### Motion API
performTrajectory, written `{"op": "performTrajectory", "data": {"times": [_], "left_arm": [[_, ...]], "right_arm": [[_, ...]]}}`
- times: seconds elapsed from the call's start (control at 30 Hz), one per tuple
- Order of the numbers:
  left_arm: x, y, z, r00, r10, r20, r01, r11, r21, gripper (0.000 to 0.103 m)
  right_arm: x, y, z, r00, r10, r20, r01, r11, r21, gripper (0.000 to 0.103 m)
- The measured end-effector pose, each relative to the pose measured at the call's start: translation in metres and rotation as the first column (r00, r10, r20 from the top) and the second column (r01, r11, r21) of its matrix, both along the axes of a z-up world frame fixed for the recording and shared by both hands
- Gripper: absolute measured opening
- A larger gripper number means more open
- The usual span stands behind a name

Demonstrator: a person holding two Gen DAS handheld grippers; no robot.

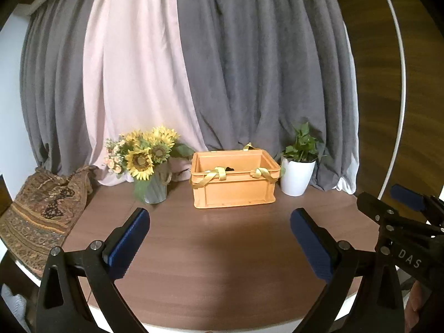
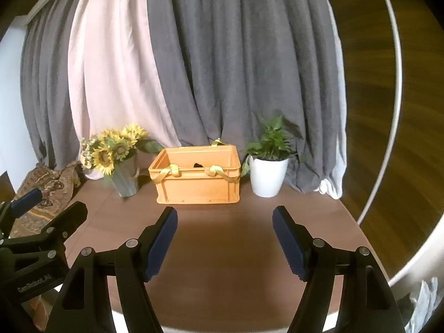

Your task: Organize soft objects

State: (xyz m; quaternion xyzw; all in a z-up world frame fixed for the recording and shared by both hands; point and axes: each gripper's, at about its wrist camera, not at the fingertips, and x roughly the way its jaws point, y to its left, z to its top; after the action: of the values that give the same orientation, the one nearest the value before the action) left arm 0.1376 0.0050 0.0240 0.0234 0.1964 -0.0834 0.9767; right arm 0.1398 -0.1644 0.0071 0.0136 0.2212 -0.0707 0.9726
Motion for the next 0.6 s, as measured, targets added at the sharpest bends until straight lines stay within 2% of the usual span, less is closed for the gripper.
{"op": "performTrajectory", "data": {"times": [0.37, 0.6], "left_arm": [[-0.081, 0.004, 0.007, 1.000, -0.004, 0.013, 0.004, 1.000, 0.006, 0.103], [-0.104, 0.012, 0.008, 1.000, -0.010, 0.009, 0.010, 1.000, -0.001, 0.103]], "right_arm": [[-0.083, 0.002, 0.005, 1.000, 0.017, 0.024, -0.017, 1.000, 0.013, 0.072], [-0.117, 0.008, 0.007, 0.999, 0.022, 0.038, -0.022, 1.000, 0.013, 0.072]]}}
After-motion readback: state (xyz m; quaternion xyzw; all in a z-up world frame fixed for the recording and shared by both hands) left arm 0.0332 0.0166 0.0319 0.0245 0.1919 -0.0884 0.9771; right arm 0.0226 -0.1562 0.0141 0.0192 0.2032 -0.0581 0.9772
